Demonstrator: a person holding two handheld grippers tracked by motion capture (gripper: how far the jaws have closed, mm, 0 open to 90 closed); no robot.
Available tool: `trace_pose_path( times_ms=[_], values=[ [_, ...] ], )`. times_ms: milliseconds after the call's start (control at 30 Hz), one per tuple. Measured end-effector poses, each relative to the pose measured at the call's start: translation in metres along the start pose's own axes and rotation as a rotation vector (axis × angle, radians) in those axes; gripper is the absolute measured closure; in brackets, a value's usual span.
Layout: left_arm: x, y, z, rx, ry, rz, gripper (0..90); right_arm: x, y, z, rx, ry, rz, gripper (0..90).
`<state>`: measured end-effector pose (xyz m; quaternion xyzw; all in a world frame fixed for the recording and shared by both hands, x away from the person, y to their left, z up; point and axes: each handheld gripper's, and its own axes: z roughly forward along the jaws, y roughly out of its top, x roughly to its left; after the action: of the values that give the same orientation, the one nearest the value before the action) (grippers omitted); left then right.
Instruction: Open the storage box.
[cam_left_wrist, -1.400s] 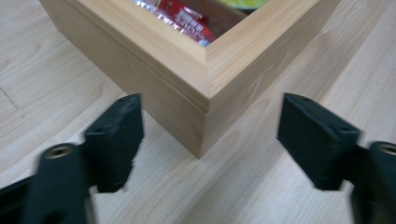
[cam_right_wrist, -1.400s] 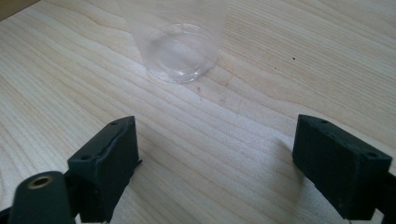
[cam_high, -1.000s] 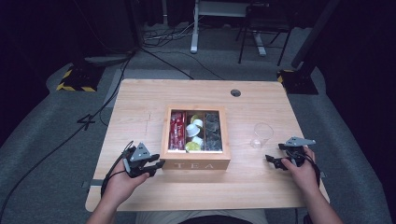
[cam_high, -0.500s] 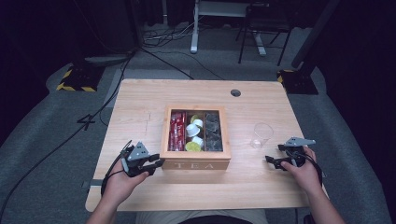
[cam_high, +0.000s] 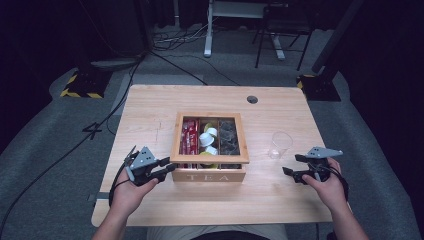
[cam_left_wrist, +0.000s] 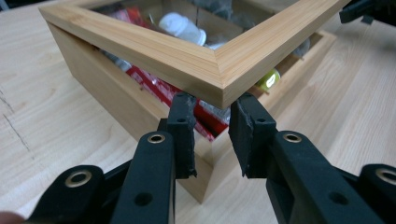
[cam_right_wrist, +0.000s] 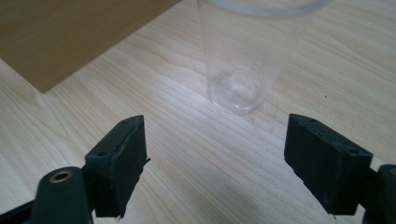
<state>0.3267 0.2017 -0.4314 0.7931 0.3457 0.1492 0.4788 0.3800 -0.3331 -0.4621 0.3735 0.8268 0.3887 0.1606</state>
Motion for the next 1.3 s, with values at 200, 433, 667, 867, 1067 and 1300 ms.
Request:
trace_pose_path(
  times_ms=[200, 433, 667, 867, 1067, 1300],
  values=[
    [0.001, 0.005, 0.003, -0.021, 0.008, 0.000, 70.7, 0.012, 0.009, -0.009, -0.038, 0.044, 0.017, 26.0],
    [0.004, 0.012, 0.002, -0.047, 0.007, -0.013, 72.1, 0.031, 0.029, -0.021, -0.092, 0.060, -0.025, 25.2],
    [0.003, 0.017, 0.002, -0.059, 0.013, -0.030, 72.3, 0.050, 0.054, -0.018, -0.119, 0.079, -0.083, 23.9],
    [0.005, 0.020, 0.001, -0.070, 0.003, -0.038, 72.3, 0.072, 0.080, -0.003, -0.142, 0.096, -0.163, 24.9],
    [0.004, 0.022, 0.003, -0.079, -0.005, -0.046, 71.9, 0.086, 0.094, 0.006, -0.152, 0.119, -0.211, 25.2],
    [0.004, 0.022, 0.003, -0.077, -0.005, -0.044, 71.1, 0.099, 0.105, 0.012, -0.170, 0.132, -0.237, 28.7]
  ],
)
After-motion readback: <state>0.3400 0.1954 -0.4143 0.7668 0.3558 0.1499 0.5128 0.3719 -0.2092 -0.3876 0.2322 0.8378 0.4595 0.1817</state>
